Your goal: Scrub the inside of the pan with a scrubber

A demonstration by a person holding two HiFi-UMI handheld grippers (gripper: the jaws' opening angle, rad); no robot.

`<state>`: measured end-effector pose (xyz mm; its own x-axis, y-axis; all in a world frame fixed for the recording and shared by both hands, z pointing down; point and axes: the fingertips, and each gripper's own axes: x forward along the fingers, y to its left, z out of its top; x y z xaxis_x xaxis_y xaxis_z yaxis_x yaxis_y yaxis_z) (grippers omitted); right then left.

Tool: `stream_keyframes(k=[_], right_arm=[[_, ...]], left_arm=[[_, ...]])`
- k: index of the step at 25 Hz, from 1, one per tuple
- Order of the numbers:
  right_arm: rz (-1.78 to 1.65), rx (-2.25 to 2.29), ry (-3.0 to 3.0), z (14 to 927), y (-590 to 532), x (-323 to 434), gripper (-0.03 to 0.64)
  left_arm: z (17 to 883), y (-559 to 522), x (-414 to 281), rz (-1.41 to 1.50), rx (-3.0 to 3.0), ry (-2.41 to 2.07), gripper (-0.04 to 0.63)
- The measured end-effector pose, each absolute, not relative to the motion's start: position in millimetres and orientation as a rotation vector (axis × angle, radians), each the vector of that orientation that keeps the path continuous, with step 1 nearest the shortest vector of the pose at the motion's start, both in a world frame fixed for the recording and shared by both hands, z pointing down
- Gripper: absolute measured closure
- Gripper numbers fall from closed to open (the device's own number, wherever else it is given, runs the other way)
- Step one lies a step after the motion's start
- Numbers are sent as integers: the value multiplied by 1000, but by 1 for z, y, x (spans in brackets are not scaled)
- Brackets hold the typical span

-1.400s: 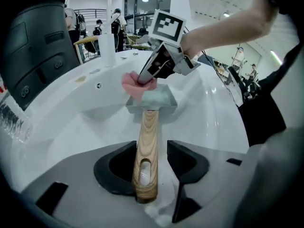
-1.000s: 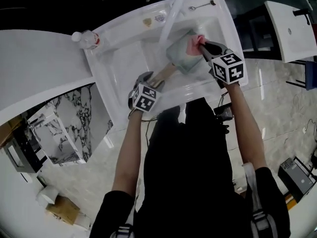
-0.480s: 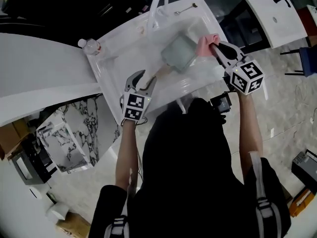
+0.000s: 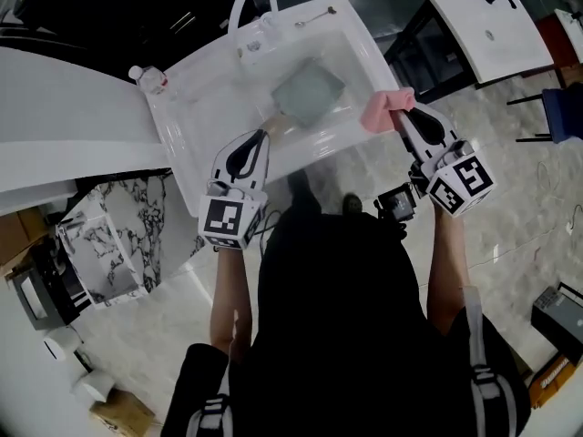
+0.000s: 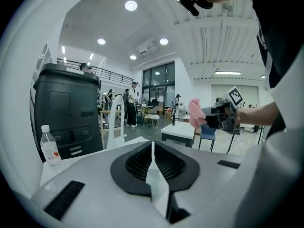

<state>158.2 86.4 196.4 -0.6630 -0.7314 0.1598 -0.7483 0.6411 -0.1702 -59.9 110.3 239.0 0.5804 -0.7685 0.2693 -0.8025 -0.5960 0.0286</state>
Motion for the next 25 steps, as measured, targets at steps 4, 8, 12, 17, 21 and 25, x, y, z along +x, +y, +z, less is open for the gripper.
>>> stream_keyframes(k=[4, 8, 12, 17, 21, 25], right_arm=[[324, 1191, -2794, 186, 128, 177, 583], [314, 1147, -2826, 181, 164, 194, 583], [308, 1105, -2844, 186, 189, 205, 583], [287, 1066, -2852, 189, 205, 218, 584], [268, 1030, -2860, 187, 217, 226, 584], [248, 1018, -2872, 181, 228, 232, 584]], left_arm=[[222, 145, -24, 379, 2577, -1357, 549], [206, 175, 9, 240, 2608, -1382, 549], [210, 205, 18, 291, 2572, -1413, 549], [212, 232, 24, 370, 2520, -1466, 548], [202, 247, 37, 268, 2539, -1502, 549], [202, 263, 42, 345, 2513, -1517, 548]])
